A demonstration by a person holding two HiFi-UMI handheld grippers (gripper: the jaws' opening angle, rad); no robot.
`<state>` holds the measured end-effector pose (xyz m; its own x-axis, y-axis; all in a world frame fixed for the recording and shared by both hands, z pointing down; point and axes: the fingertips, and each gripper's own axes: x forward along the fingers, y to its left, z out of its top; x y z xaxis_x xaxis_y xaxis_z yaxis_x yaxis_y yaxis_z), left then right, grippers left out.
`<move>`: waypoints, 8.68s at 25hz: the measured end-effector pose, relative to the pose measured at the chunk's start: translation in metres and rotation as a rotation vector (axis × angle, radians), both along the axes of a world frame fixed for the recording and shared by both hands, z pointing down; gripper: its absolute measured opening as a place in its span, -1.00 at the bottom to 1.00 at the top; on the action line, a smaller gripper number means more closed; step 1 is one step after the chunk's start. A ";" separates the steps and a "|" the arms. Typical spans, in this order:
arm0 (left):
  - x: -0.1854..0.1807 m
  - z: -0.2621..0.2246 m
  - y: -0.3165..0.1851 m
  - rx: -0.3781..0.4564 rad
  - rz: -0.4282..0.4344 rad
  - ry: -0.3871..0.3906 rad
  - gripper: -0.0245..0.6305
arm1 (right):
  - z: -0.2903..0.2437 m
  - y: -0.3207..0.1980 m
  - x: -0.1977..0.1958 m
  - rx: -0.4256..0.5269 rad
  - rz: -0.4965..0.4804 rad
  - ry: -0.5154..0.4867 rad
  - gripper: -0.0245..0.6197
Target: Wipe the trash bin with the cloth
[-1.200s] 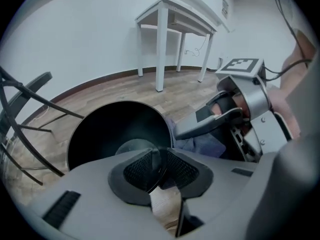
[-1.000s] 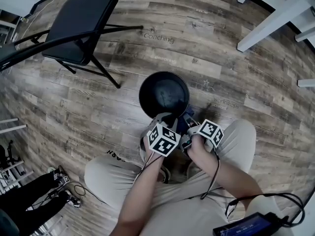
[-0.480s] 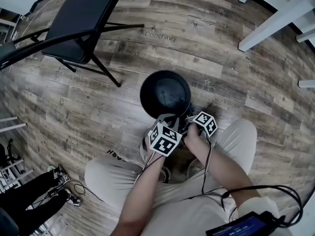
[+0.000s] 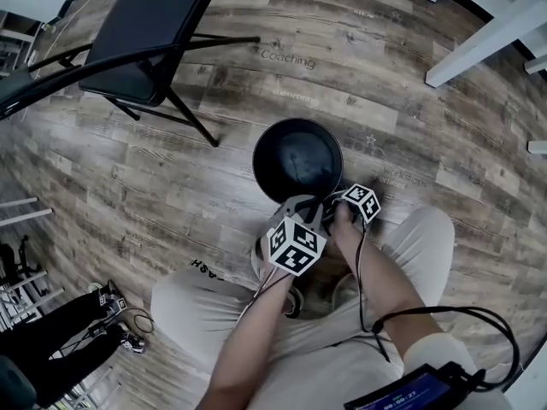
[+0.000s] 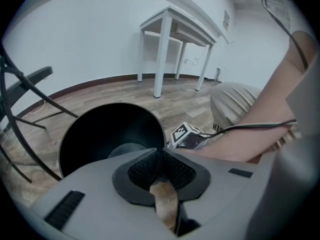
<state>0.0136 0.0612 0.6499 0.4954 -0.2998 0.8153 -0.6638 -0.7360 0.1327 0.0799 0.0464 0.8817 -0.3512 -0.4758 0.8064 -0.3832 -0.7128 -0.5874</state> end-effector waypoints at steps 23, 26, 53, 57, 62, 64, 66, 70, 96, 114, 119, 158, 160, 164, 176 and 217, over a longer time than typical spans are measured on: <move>-0.025 0.036 0.015 0.040 0.247 -0.321 -0.69 | -0.150 0.014 -0.003 0.145 -0.326 0.016 -0.71; -0.021 0.035 0.016 0.029 0.216 -0.315 -0.72 | -0.175 0.012 -0.003 0.207 -0.322 -0.007 -0.71; 0.002 0.026 0.017 -0.080 -0.050 -0.155 -0.75 | -0.103 0.012 -0.017 0.117 -0.079 -0.160 -0.71; 0.001 0.025 0.017 -0.074 -0.049 -0.153 -0.75 | -0.065 0.008 -0.011 0.067 -0.071 -0.108 -0.71; 0.002 0.025 0.018 -0.063 -0.046 -0.146 -0.76 | -0.027 0.005 -0.009 0.030 -0.147 -0.037 -0.71; 0.002 0.025 0.018 -0.053 -0.039 -0.149 -0.76 | -0.016 0.006 -0.010 0.015 -0.172 -0.029 -0.71; 0.002 0.025 0.019 -0.040 -0.030 -0.155 -0.76 | -0.007 0.008 -0.010 0.005 -0.187 -0.023 -0.71; 0.002 0.024 0.020 -0.026 -0.023 -0.159 -0.76 | 0.009 0.008 -0.010 0.001 -0.214 0.005 -0.71; -0.012 0.031 0.043 -0.006 0.323 -0.311 -0.53 | -0.197 0.043 -0.008 0.155 -0.214 -0.089 -0.71; 0.006 0.031 0.030 -0.055 0.123 -0.210 -0.84 | -0.223 0.029 -0.015 0.313 -0.210 -0.111 -0.71; 0.009 0.029 0.027 -0.075 0.091 -0.191 -0.84 | -0.207 0.012 -0.017 0.309 -0.211 -0.152 -0.71; 0.015 0.031 0.022 -0.079 0.055 -0.184 -0.85 | -0.128 -0.007 0.015 0.074 -0.271 0.048 -0.71; 0.016 0.031 0.019 -0.080 0.034 -0.183 -0.85 | -0.153 0.000 0.018 0.109 -0.256 0.016 -0.71; 0.020 0.030 0.013 -0.088 -0.021 -0.168 -0.85 | -0.197 0.012 0.018 0.205 -0.262 -0.005 -0.71; 0.027 0.023 0.006 -0.075 -0.049 -0.088 -0.84 | -0.237 0.026 0.007 0.313 -0.297 -0.066 -0.71; 0.002 0.027 0.022 -0.081 0.020 -0.112 -0.77 | -0.005 0.008 -0.007 -0.002 -0.070 -0.002 -0.71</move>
<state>0.0151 0.0830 0.6770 0.4053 -0.2219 0.8868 -0.6628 -0.7395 0.1179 0.0732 0.0545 0.8763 -0.3852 -0.4485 0.8065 -0.4308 -0.6855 -0.5870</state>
